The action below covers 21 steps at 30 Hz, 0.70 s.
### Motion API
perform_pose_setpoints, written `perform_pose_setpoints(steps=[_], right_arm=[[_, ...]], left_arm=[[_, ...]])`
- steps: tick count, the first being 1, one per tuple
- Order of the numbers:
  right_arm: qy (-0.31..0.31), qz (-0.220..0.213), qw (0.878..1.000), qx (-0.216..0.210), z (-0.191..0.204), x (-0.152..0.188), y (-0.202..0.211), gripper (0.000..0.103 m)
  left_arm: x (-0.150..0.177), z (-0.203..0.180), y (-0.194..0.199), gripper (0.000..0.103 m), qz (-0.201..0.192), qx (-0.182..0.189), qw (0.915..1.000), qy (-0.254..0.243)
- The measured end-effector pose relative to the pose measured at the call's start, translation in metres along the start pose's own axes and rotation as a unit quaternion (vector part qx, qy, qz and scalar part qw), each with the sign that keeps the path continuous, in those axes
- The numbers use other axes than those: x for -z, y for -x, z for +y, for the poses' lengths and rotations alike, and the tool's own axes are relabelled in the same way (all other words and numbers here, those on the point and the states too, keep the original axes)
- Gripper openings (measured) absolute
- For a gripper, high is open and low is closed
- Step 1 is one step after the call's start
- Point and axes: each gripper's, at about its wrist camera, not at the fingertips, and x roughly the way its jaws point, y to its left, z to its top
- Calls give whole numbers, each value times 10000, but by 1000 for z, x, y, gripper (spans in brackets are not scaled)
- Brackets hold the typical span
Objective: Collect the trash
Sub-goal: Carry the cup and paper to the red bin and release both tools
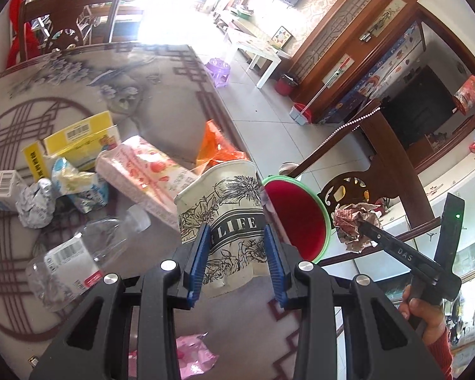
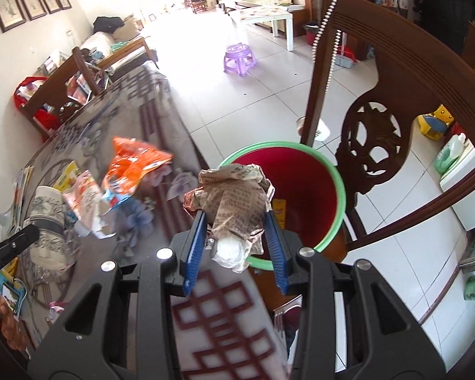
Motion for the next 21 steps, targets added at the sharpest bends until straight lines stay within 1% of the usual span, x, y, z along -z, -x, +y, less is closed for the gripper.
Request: perform_pose_setpoints(steps=[4,5,6,8,14,19,21], right_arm=[[-44,52,10000,53,-16,-10,-10,38],[-36,49,10000,76,-18,-12,-12,45],[-32,47,9999,117,-20,-14,-15,60],[-9,-2,9997,231,-23,-17,-18,75],[-10,-135,9997,203,-26,-22,-13,75],[-259,-204,9991,265,-40,-18,-5,77],[-344,-186,9986,348,-47,-14,-3,78]], left_arm=[[-6,-19,-14,32,43,52,9999,-117],[-7,-25,-18,32,57,76,9998,-149],[-8,-30,-21,32,67,101,9997,-191],[-10,-41,-28,32,77,156,9994,-311],[-18,-75,-62,32,255,350,9958,-802],[-20,-105,-85,32,324,497,9910,-1198],[-20,-112,-92,32,369,558,9896,-1270]])
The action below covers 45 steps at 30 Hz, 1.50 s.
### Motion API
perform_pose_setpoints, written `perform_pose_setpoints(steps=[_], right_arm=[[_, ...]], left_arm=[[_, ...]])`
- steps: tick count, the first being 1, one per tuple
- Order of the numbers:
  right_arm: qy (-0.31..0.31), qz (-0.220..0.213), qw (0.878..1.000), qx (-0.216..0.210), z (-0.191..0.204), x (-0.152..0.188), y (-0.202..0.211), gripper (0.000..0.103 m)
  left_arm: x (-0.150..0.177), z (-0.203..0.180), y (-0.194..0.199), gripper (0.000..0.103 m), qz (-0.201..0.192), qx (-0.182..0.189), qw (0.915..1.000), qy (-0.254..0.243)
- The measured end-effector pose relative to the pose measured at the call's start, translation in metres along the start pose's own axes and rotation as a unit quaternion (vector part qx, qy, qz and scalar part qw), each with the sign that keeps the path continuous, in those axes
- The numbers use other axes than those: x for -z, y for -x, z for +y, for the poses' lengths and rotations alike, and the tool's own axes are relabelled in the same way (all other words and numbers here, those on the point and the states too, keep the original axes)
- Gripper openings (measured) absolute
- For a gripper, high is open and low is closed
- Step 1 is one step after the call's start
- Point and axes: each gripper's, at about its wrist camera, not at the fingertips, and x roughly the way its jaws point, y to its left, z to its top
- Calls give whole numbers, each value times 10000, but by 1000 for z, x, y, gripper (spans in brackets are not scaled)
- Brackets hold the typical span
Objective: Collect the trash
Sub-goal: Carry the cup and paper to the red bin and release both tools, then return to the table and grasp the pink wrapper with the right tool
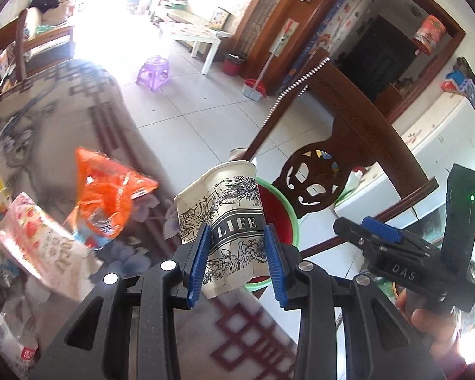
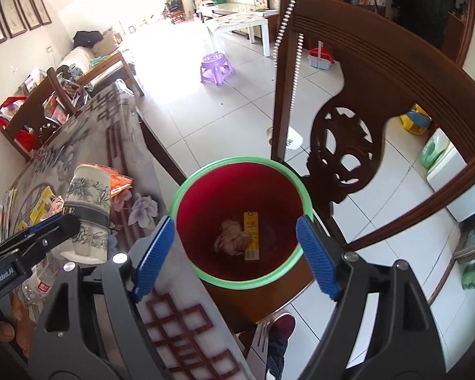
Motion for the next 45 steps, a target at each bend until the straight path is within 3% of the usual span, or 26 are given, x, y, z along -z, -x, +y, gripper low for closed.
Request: perform_pose_setpoints(steps=[10,12,17,22,28,34,45], right_arm=[[-562,263,9978,252,-40,27,0,78],[-626,236,9974,263,-44,28,3,78],[-651,159,9975,229,-46,30,8,78],[-475,244,9985,152,-34,31,6,78],[33,249,9996,-130,12,30,9,78],[605,288,9966,-470,74,38,10,78],[1312,505,9856,-941,171,87,16,78]], left_arm=[[-17,-38,-44,34,230,226,9980,-548],[-22,-43,-47,58,161,107,9981,-591],[-28,-43,-25,61,-97,113,9989,-443],[-10,-23,20,65,-370,-67,9991,-218],[24,18,77,67,-679,-468,9961,313],[60,71,132,67,-933,-857,9875,933],[124,161,195,68,-1027,-1487,9692,1673]])
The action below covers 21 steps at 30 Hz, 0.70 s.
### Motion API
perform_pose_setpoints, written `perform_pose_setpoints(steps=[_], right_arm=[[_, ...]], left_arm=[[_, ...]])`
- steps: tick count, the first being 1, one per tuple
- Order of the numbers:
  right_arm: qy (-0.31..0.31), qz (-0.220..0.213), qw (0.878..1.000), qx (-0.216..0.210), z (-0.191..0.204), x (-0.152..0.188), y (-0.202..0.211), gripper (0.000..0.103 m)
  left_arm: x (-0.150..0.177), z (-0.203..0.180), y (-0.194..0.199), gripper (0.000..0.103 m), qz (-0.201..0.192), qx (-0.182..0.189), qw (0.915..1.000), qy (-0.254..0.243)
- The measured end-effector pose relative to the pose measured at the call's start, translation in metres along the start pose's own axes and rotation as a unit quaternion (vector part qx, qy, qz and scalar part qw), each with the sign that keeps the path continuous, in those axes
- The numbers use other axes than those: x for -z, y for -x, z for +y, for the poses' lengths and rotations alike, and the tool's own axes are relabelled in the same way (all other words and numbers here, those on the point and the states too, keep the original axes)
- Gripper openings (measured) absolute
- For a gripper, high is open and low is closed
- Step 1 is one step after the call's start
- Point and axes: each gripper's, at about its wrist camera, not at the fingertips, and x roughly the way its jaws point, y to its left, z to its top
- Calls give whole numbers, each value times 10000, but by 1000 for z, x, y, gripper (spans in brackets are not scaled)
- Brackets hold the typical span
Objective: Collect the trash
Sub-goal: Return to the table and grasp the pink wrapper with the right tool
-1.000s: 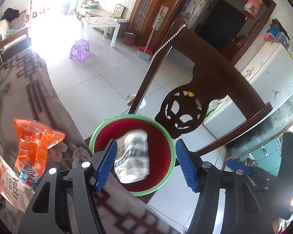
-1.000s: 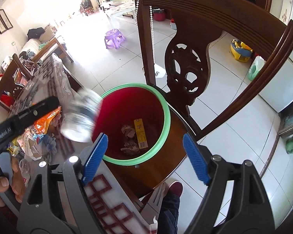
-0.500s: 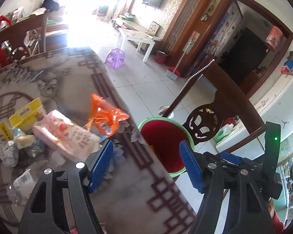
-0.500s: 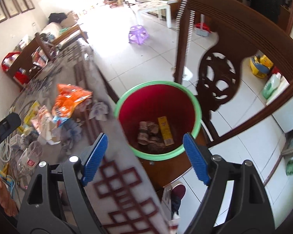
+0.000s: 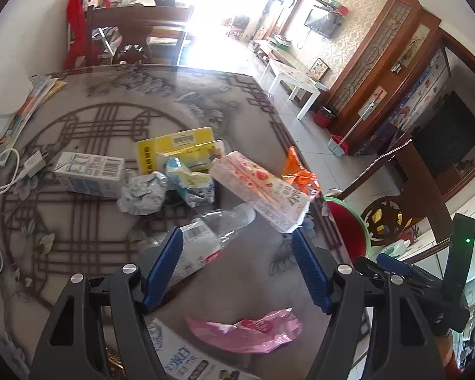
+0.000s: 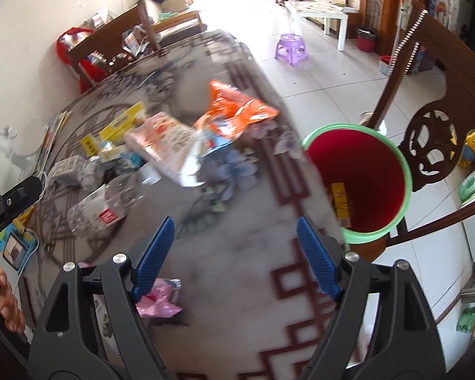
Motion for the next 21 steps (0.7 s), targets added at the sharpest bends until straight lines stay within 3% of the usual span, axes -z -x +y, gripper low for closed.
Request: perform_pose_setpoints(steps=[10,14,21], right_arm=[[676,391,9968,-184,69,19,-7,80],[1174,561,9910,-329,101,29,-8,83],[1939,1145,9727,-564,143,54,-34,84]], left_arm=[[28,84,27,68,82,-383,9985,373],[48,110,29,68,370,-564,9963,525],[88,131,30,68,984,-312,9891,1045]])
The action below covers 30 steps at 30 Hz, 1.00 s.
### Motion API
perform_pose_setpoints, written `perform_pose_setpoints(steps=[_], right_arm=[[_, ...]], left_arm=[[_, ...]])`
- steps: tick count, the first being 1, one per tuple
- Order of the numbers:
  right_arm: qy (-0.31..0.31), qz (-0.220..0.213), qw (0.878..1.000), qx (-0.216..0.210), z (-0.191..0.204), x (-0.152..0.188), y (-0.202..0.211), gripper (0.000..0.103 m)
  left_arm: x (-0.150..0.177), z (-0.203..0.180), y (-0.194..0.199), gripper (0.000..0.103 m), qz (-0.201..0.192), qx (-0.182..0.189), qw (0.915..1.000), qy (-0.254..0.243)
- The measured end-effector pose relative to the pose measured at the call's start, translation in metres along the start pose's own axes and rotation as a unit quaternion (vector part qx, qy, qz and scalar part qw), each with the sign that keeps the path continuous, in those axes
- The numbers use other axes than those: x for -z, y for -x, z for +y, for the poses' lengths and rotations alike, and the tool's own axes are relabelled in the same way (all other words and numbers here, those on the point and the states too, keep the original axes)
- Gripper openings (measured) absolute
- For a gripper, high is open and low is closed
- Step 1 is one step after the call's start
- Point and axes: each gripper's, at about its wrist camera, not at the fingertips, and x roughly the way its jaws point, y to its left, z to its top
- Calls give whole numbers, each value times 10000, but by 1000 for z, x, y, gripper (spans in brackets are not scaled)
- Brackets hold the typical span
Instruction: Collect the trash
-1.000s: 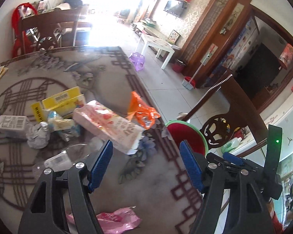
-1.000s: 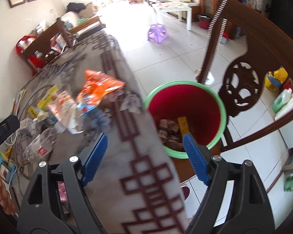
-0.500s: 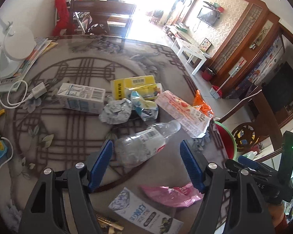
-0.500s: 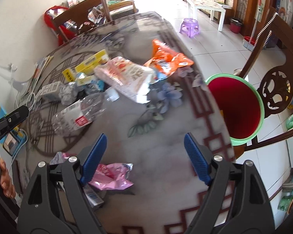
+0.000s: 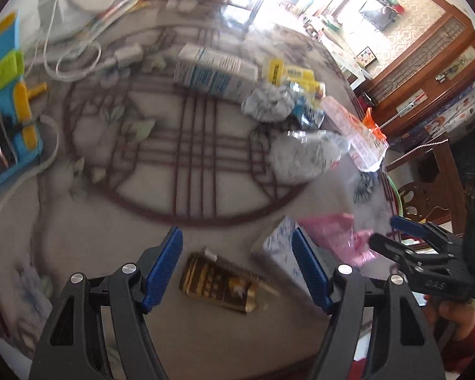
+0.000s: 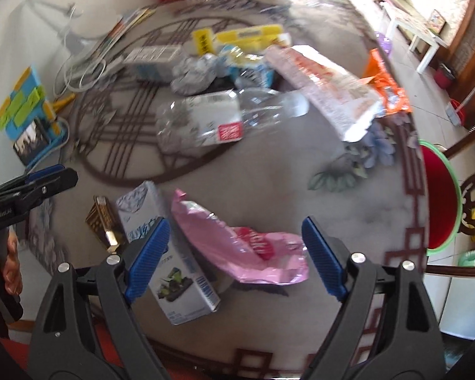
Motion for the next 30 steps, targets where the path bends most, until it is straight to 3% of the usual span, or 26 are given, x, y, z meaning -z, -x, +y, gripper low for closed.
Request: perform_pose_setpoints(steps=[4,8,13,15,17,24,30], right_arm=[[-10,301,9991,-293,6,-1,-25,84],[72,464,9985,-277,10,-2,-43,83],[91,573,9979,-284,11,-2,-58,60],[33,564,9980,-298,8,-2,-59,38],[-34,466,9984,-312,5,-2,-56,27],[-246,14,9994,-262,-10,-6,-34,26],[-263,-72,9993,-239,-10,-8,-26,26]], left_arm=[[20,6,-11,68,366,99,9990,222],[35,7,-18,68,597,198,9972,414],[45,6,-23,68,755,149,9958,492],[48,6,-25,68,848,102,9949,531],[49,8,-28,68,918,119,9941,563],[47,6,-45,68,1144,187,9914,604],[37,9,-58,68,961,42,9923,781]])
